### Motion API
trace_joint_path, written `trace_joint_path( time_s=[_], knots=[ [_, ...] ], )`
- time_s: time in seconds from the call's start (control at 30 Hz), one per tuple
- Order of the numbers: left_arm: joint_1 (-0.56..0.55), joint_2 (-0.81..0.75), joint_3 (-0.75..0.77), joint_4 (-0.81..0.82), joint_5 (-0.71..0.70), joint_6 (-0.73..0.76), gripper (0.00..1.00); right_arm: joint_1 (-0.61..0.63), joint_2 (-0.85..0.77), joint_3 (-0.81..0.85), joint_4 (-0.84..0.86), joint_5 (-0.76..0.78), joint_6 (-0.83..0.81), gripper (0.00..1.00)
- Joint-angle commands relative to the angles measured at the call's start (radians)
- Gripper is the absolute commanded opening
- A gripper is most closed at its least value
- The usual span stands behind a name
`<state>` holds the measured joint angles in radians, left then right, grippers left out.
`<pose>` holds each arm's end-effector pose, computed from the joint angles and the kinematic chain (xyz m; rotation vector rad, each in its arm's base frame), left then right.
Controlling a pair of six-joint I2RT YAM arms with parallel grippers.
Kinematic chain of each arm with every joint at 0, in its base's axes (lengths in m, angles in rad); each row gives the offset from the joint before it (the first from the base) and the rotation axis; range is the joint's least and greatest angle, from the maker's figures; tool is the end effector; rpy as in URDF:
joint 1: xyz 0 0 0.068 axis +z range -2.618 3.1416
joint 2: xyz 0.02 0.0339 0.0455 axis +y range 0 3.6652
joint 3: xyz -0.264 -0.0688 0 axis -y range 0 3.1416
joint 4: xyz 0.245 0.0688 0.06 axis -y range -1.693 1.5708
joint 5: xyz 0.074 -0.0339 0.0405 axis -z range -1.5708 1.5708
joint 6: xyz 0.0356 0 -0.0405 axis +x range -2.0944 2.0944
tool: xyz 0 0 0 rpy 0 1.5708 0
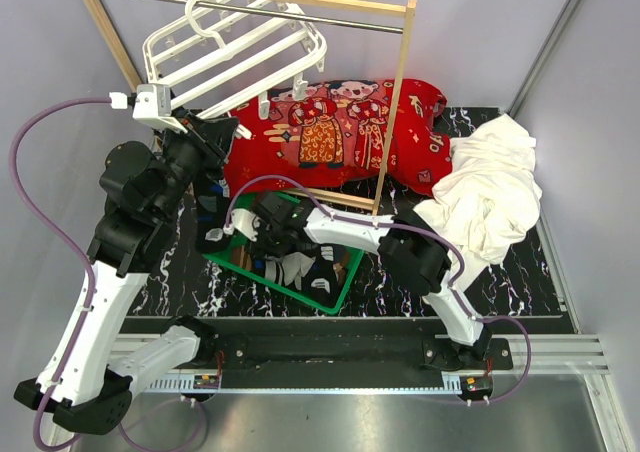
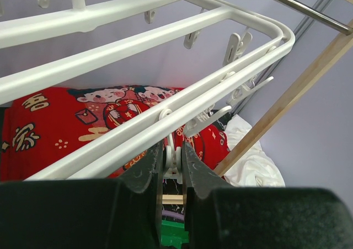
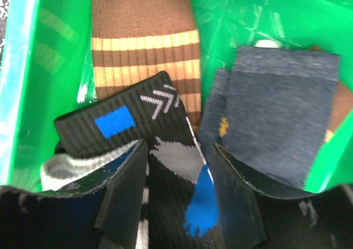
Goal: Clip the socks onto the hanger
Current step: Pick up the sock from the bin.
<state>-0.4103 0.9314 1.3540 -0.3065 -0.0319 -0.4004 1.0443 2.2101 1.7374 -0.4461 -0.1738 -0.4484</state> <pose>0.1565 -0.0668 0.4932 -0.0193 1.4865 -0.6367 0.2405 0.4260 0.1805 -1.7720 1.8064 0.4617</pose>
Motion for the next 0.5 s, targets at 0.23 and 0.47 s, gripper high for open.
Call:
trace_joint_path(
  time_s=[0.23, 0.47],
  knots=[
    [0.005, -0.002, 0.04, 0.043, 0.015, -0.008, 0.02, 0.026, 0.016, -0.009, -0.009, 0.039, -0.035, 0.33],
    [0.005, -0.003, 0.05, 0.043, 0.012, -0.006, 0.02, 0.023, -0.121, -0.056, -0.005, 0.088, -0.03, 0.0]
  ],
)
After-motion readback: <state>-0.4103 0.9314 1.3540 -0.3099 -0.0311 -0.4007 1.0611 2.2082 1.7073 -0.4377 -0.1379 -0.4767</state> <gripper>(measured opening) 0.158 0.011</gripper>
